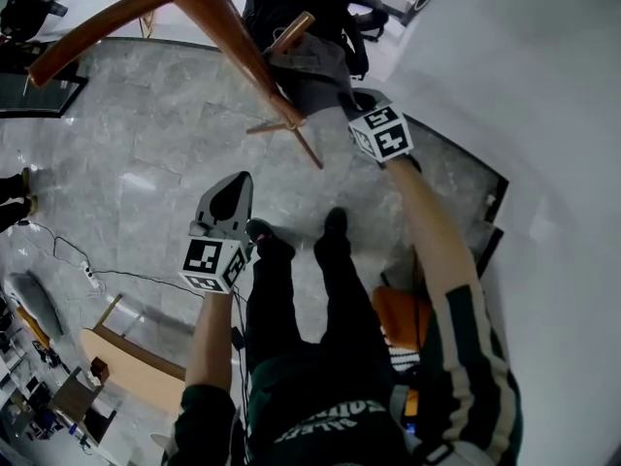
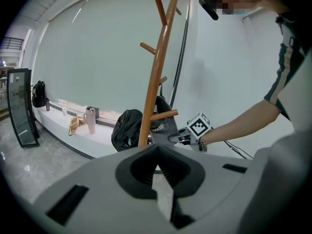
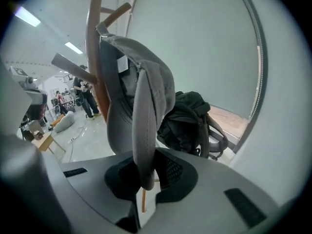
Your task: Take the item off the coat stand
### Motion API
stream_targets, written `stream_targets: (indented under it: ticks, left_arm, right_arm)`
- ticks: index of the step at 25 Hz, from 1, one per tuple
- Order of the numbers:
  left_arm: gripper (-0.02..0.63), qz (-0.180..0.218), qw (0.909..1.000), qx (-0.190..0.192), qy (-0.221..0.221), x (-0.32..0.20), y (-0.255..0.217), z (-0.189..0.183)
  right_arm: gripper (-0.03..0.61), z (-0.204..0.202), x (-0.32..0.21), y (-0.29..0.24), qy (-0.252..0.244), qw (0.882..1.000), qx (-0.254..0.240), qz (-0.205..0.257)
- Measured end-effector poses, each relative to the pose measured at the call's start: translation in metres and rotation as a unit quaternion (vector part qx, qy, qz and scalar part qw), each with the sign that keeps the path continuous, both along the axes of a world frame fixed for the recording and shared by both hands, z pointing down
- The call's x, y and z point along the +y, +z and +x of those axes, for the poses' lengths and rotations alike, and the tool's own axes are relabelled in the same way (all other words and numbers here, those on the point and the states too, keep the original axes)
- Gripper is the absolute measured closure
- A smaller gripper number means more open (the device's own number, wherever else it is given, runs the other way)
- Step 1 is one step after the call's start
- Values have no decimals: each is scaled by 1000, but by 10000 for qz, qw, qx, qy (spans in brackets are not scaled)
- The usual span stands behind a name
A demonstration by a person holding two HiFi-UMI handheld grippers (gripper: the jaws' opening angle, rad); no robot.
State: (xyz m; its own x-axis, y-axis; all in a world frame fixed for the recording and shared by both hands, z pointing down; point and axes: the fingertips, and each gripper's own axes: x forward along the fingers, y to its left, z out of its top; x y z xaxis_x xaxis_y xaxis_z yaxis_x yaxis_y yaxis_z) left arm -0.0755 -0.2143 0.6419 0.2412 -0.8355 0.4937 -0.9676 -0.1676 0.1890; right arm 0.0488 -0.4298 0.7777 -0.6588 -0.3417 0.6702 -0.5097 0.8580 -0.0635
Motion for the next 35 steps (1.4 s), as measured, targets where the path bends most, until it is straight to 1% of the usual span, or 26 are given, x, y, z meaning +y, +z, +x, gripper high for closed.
stream_targets:
  ticks: [8,20,30,35]
  left_arm:
    - [614,22,10000,75,-23,-1,-3,7]
    - [614,186,9998,68,-34,-10,-26,14]
    - [614,277,9996,42,2,-16,-49,18]
    - [614,344,9994,48,44,-15,-58,20]
  right_arm:
    - [560,14,-6,-18,20,9998,33,213]
    - [560,20,-25,-70,122,9987,-202,442]
    - [560,45,-45,-103,548,9970,-351,422]
    - [560,65,-45,-117,938,9934,-518,410]
